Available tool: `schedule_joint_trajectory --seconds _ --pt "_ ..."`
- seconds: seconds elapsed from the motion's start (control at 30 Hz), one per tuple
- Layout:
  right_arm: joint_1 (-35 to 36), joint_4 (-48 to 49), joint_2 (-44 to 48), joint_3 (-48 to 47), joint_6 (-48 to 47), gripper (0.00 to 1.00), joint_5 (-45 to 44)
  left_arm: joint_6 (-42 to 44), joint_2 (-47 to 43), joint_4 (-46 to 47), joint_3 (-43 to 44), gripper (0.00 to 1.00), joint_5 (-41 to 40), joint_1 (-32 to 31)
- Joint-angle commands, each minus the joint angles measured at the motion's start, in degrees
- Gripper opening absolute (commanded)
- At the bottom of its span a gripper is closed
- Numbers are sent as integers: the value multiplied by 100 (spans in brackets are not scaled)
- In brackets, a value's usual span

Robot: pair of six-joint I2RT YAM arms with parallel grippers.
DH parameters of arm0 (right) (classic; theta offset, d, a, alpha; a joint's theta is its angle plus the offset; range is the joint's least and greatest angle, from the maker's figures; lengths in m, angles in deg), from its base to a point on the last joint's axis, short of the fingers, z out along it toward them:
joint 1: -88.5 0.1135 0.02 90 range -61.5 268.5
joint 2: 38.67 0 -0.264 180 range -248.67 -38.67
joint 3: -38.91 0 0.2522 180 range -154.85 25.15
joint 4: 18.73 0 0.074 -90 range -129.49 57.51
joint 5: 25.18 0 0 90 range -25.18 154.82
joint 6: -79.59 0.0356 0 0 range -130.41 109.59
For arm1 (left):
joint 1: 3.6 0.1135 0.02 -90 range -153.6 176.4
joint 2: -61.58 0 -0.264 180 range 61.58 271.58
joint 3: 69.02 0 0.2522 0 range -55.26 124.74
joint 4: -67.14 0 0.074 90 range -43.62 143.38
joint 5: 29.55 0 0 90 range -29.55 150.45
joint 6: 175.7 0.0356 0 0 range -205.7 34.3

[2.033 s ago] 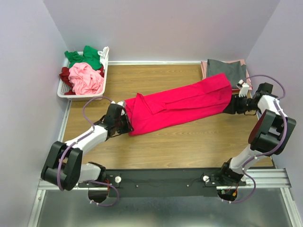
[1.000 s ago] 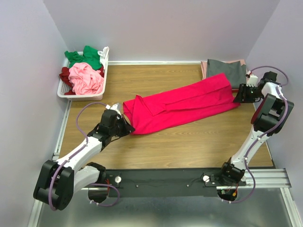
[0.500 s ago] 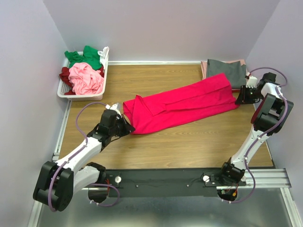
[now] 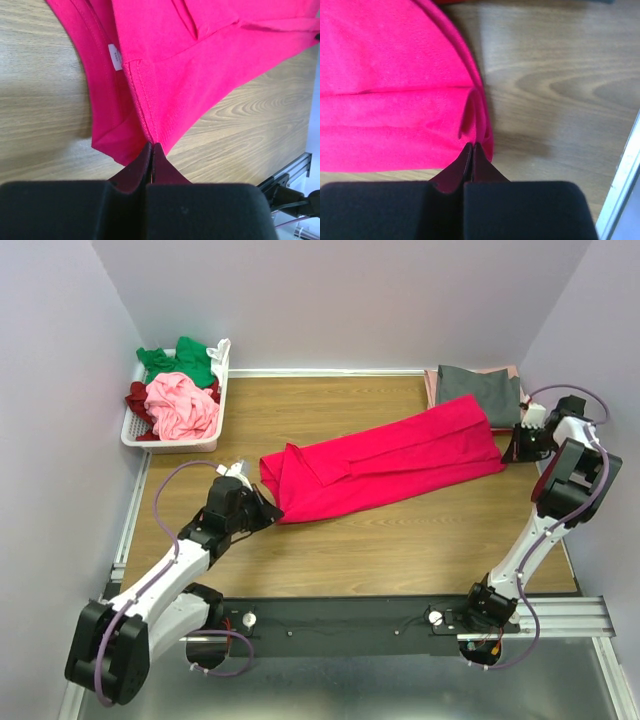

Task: Fold and stack the t-shirts
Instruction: Fold the tshirt

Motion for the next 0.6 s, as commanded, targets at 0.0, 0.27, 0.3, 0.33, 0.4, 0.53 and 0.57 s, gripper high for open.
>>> schedule_joint_trajectory --seconds 0.0,0.27,0.3,0.33,0.4,0.53,0.57 --pt "-155 -8 314 158 -6 0 -132 -245 -469 -277 -99 0 -308 -47" --pt "-348 54 472 386 -68 0 132 -553 -1069 -612 -125 0 -362 -39" --pt "-366 62 481 395 -68 0 150 -544 -973 -620 -125 0 -291 -39" --pt "-392 63 499 413 -77 0 193 -561 -937 -647 -160 0 -212 -47" --pt "-462 71 525 448 -112 0 211 -640 -945 -656 -204 0 -27 -47" --pt "-559 98 534 510 -173 0 211 -702 -1060 -839 -284 0 131 -74" --pt "-577 106 534 527 -182 0 220 -685 -1051 -901 -258 0 192 -100"
